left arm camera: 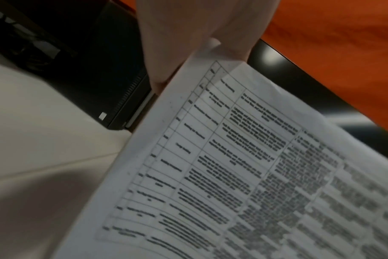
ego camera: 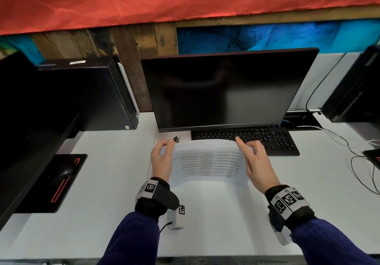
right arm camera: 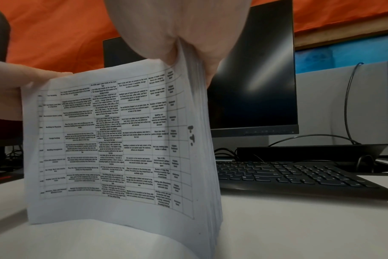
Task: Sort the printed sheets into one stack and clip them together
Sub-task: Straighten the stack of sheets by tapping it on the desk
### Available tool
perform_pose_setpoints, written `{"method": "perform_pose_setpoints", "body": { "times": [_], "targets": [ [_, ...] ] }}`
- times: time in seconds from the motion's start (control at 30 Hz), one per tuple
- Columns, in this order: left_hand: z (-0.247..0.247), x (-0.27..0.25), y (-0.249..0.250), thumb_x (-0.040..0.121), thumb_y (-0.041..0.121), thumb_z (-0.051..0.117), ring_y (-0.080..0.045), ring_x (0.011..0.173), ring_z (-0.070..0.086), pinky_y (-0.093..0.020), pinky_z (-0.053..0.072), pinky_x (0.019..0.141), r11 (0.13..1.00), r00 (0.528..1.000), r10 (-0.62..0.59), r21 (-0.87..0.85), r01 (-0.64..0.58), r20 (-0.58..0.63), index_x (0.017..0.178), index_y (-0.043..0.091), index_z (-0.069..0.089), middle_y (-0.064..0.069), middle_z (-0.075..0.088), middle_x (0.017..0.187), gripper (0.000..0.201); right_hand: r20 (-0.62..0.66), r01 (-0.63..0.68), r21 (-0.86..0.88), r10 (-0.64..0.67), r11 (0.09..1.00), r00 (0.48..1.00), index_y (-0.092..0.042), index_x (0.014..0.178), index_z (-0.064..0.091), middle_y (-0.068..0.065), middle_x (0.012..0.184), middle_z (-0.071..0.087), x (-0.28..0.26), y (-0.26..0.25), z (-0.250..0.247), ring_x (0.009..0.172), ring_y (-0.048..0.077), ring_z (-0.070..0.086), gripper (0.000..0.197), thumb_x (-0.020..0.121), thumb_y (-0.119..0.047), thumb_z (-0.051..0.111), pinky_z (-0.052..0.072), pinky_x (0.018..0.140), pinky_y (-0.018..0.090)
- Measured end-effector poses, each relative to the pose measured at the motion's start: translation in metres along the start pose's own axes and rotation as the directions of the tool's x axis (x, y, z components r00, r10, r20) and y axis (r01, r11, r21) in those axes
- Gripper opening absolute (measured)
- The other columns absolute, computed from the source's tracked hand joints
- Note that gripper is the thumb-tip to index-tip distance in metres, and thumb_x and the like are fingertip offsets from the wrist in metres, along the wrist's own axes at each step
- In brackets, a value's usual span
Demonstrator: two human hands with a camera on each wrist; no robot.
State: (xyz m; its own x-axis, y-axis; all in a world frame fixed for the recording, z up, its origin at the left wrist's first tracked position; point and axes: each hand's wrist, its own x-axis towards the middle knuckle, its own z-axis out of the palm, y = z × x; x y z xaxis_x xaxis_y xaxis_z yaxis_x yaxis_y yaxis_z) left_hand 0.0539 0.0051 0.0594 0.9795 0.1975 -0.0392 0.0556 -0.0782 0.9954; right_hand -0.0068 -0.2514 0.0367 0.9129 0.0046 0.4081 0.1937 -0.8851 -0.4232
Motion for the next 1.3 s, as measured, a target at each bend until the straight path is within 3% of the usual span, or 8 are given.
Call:
{"method": "perform_pose_setpoints", "body": {
  "times": [0.1, 0.23, 0.33, 0.43, 0.53, 0.77, 1.0, 1.3],
  "targets": [
    [-0.005, 0.004, -0.001, 0.093, 0.039, 0.052, -0.01, 0.075, 0.055, -0.024, 0.045, 0.071, 0.964, 0.986, 0.164, 0.21, -0.163, 0.012, 0.077, 0.018, 0.055, 0.003, 0.058, 0.081, 0.027, 0.022, -0.053, 0.032, 0.052, 0.998, 0.998, -0.005, 0.134, 0.048, 0.011, 0.108, 0.045, 0.003, -0.004, -0.002, 0.101, 0.024, 0.045, 0.055, 0.082, 0.011, 0.054, 0.042, 0.085, 0.029],
    [-0.012, 0.01, 0.005, 0.084, 0.076, 0.02, -0.018, 0.085, 0.055, -0.041, 0.026, 0.097, 0.192, 0.82, 0.461, 0.864, -0.466, 0.34, 0.082, 0.023, 0.059, 0.006, 0.059, 0.084, 0.065, 0.008, -0.071, 0.046, 0.071, 0.996, 0.997, -0.005, 0.128, 0.051, 0.009, 0.106, 0.044, 0.006, -0.004, 0.0, 0.099, 0.025, 0.045, 0.048, 0.083, 0.013, 0.05, 0.033, 0.084, 0.021],
    [0.011, 0.0, 0.026, 0.075, 0.085, 0.014, -0.021, 0.088, 0.056, -0.053, 0.017, 0.108, -0.019, 0.787, 0.371, 0.851, -0.525, 0.494, 0.09, 0.023, 0.06, 0.005, 0.059, 0.087, 0.079, 0.014, -0.089, 0.059, 0.088, 0.994, 0.996, -0.005, 0.127, 0.052, 0.01, 0.105, 0.043, 0.006, -0.005, 0.001, 0.098, 0.024, 0.044, 0.044, 0.086, 0.01, 0.05, 0.032, 0.084, 0.021],
    [0.061, -0.01, 0.037, 0.078, 0.074, 0.045, -0.023, 0.103, 0.056, -0.048, 0.024, 0.11, -0.02, 0.724, 0.178, 0.738, -0.675, 0.667, 0.117, 0.021, 0.048, 0.001, 0.058, 0.108, 0.066, 0.02, -0.084, 0.081, 0.083, 0.993, 0.996, -0.005, 0.126, 0.052, 0.009, 0.104, 0.042, 0.007, -0.006, -0.002, 0.099, 0.025, 0.045, 0.039, 0.088, 0.004, 0.05, 0.038, 0.085, 0.027],
    [0.106, -0.013, 0.04, 0.081, 0.049, 0.064, -0.027, 0.104, 0.06, -0.039, 0.044, 0.086, 0.125, 0.683, 0.08, 0.673, -0.729, 0.726, 0.125, 0.018, 0.04, -0.003, 0.06, 0.116, 0.059, 0.043, -0.082, 0.132, 0.077, 0.988, 0.996, -0.007, 0.127, 0.051, 0.003, 0.105, 0.038, 0.007, -0.006, -0.007, 0.093, 0.016, 0.046, 0.037, 0.091, 0.001, 0.049, 0.044, 0.085, 0.03],
    [0.131, 0.008, 0.043, 0.068, 0.061, 0.07, -0.026, 0.096, 0.063, -0.037, 0.05, 0.08, 0.025, 0.704, -0.042, 0.705, -0.709, 0.709, 0.105, 0.02, 0.06, -0.002, 0.066, 0.104, 0.056, 0.222, -0.433, 0.63, 0.385, 0.645, 0.896, -0.028, 0.134, 0.044, -0.002, 0.101, 0.059, 0.018, 0.023, -0.022, 0.086, 0.006, 0.058, 0.069, 0.075, -0.016, 0.079, 0.046, 0.077, 0.014],
    [0.136, 0.011, 0.044, 0.07, 0.057, 0.071, -0.024, 0.093, 0.064, -0.036, 0.052, 0.081, 0.013, 0.723, -0.13, 0.73, -0.683, 0.679, 0.105, 0.02, 0.065, -0.002, 0.068, 0.099, 0.051, 0.555, -0.641, 0.607, 0.327, 0.469, 0.765, -0.01, 0.118, 0.063, 0.007, 0.112, 0.07, 0.017, 0.045, 0.006, 0.106, 0.023, 0.066, 0.045, 0.075, -0.012, 0.078, 0.051, 0.096, 0.041],
    [0.12, -0.006, 0.051, 0.081, 0.054, 0.062, -0.025, 0.094, 0.063, -0.036, 0.051, 0.082, 0.011, 0.701, -0.057, 0.702, -0.712, 0.711, 0.104, 0.02, 0.065, -0.003, 0.068, 0.098, 0.041, 0.609, -0.725, 0.578, 0.394, 0.373, 0.688, -0.009, 0.112, 0.064, 0.011, 0.111, 0.069, 0.001, 0.042, 0.026, 0.099, 0.021, 0.065, 0.04, 0.075, -0.002, 0.076, 0.052, 0.089, 0.03]
  ]
}}
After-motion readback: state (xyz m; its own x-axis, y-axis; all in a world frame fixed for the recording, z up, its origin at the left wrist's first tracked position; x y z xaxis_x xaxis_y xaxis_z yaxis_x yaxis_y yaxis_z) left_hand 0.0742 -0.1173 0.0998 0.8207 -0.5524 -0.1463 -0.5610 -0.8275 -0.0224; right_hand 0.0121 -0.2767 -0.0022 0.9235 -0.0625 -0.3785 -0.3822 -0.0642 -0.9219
